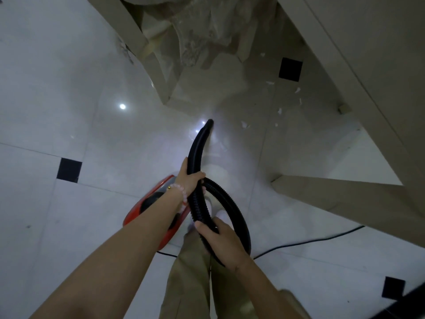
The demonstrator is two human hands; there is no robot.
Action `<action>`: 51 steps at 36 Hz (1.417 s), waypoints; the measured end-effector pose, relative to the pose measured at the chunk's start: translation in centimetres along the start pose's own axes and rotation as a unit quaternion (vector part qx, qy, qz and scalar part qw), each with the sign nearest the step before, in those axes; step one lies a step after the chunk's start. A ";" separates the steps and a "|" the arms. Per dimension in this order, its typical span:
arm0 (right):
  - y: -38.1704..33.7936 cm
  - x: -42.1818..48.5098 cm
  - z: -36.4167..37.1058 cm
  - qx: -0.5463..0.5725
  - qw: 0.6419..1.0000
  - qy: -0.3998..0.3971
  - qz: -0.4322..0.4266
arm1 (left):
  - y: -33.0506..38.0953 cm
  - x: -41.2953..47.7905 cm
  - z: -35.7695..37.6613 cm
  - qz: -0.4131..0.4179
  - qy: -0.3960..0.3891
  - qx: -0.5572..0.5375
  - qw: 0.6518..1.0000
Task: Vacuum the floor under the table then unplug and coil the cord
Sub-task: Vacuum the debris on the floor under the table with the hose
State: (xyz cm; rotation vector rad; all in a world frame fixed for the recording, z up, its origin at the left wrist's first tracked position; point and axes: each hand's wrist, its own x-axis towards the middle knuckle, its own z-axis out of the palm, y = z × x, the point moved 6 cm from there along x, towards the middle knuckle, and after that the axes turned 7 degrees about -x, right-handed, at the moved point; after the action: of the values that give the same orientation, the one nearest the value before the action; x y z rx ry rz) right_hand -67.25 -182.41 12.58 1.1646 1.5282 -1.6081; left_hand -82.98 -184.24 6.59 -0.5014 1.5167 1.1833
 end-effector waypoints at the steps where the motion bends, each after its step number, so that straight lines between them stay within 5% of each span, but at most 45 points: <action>1: 0.1 -0.1 0.2 -0.001 1.000 -0.002 -0.007 | -0.2 -0.2 -0.1 -0.003 -0.003 0.025 1.000; 10: 1.2 -1.9 1.2 0.021 0.999 -0.014 -0.024 | -1.7 -2.2 -0.2 -0.040 -0.021 0.122 0.991; 24: 0.9 -3.8 0.8 0.034 0.997 -0.049 -0.046 | -0.8 -4.7 -0.6 0.017 0.038 0.142 0.989; 40: -0.1 -3.6 0.6 0.028 0.997 -0.050 -0.045 | 1.0 -6.3 -1.7 0.086 0.069 0.070 0.991; 51: -1.2 -3.4 0.8 0.025 0.996 -0.066 -0.059 | 1.1 -6.3 -2.8 0.029 0.084 0.044 0.995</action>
State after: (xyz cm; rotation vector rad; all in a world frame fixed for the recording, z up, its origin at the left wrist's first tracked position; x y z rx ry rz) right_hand -67.02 -183.49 16.10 0.9885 1.5026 -1.7736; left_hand -83.29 -187.97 12.52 -0.5115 1.7295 1.1356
